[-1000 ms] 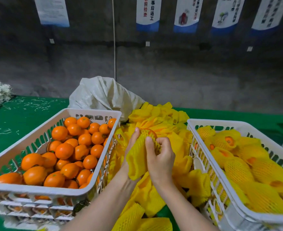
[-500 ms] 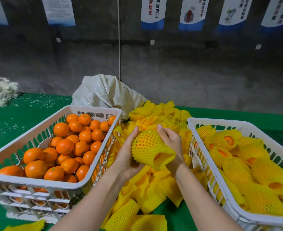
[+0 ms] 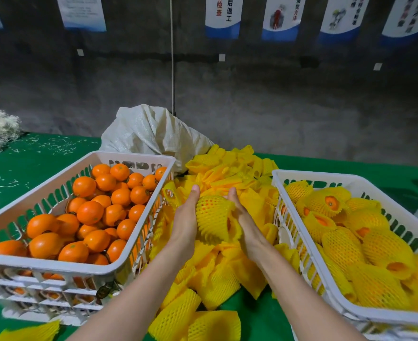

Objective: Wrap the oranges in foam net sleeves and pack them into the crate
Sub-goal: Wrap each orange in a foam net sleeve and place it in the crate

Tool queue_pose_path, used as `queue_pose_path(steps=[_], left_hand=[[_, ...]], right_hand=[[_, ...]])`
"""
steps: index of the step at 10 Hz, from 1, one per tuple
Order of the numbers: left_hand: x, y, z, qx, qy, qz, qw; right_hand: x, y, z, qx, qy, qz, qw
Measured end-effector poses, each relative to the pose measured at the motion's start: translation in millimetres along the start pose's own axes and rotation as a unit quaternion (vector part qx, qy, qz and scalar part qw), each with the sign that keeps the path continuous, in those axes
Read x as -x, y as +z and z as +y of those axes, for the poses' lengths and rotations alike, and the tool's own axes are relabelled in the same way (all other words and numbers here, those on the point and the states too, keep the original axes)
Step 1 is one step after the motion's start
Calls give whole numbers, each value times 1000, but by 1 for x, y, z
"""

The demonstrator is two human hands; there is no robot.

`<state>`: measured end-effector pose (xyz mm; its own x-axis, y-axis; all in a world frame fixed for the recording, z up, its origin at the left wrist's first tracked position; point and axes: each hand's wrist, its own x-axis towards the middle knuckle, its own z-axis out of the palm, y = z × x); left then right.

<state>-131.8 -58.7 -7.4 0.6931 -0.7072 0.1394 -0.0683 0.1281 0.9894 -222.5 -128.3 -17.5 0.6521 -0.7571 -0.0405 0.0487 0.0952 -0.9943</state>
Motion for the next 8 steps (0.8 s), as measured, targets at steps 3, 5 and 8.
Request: queue_pose_path(steps=[3,5,8], left_hand=[[-12,1,-14,-129,192,115,966],[-21,8,-5,174,-105,72,976],[-29,-2,-10,204,-201,-86,954]], right_hand=[[-1,14,22,-135,-55,158,977],[-6,10,16,-233,32,139,962],[-3,5,16,-288,35,88,953]])
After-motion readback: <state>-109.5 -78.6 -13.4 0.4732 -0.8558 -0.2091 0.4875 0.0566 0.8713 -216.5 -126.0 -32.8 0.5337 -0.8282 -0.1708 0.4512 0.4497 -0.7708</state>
